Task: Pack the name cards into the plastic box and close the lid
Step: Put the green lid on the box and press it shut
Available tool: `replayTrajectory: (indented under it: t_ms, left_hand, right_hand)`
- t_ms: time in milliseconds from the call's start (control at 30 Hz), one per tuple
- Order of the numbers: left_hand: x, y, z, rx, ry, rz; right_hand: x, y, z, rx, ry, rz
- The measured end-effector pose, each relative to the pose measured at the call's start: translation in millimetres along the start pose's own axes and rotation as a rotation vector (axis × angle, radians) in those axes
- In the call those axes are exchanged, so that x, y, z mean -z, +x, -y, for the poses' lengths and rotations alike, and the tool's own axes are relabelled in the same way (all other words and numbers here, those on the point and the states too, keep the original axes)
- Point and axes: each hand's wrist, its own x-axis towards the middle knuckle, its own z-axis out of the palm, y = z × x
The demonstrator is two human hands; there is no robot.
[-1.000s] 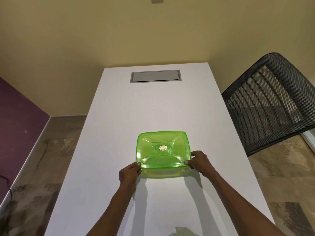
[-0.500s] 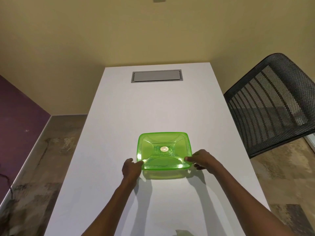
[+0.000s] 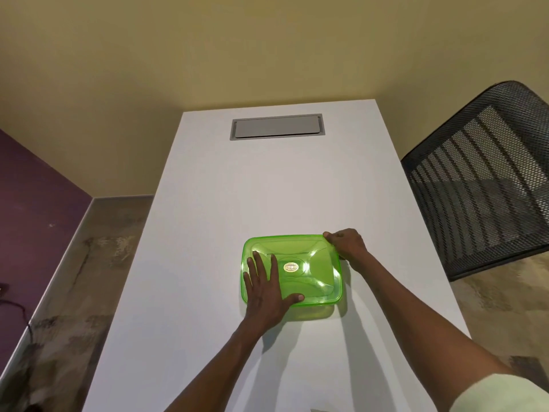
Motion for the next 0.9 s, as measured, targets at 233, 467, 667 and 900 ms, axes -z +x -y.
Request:
replayTrajectory:
  t_ms: [233, 467, 667, 900]
  left_hand:
    - [-1, 6, -2, 0.009, 0.026, 0.065]
    - [3, 3, -3, 0.01, 0.034, 0.067]
    - [8, -3, -1, 0.046, 0.011, -0.01]
    - [10, 2, 1, 0.141, 0.07, 0.038]
  right_hand:
    - [-7, 15, 2, -0.117, -0.057, -0.039]
    - [-6, 8, 9, -0.058, -0.207, -0.038]
    - [-42, -23, 22, 0.513, -0.452, -0.059]
    - [-104, -23, 68, 0.567, -0.611, 0.245]
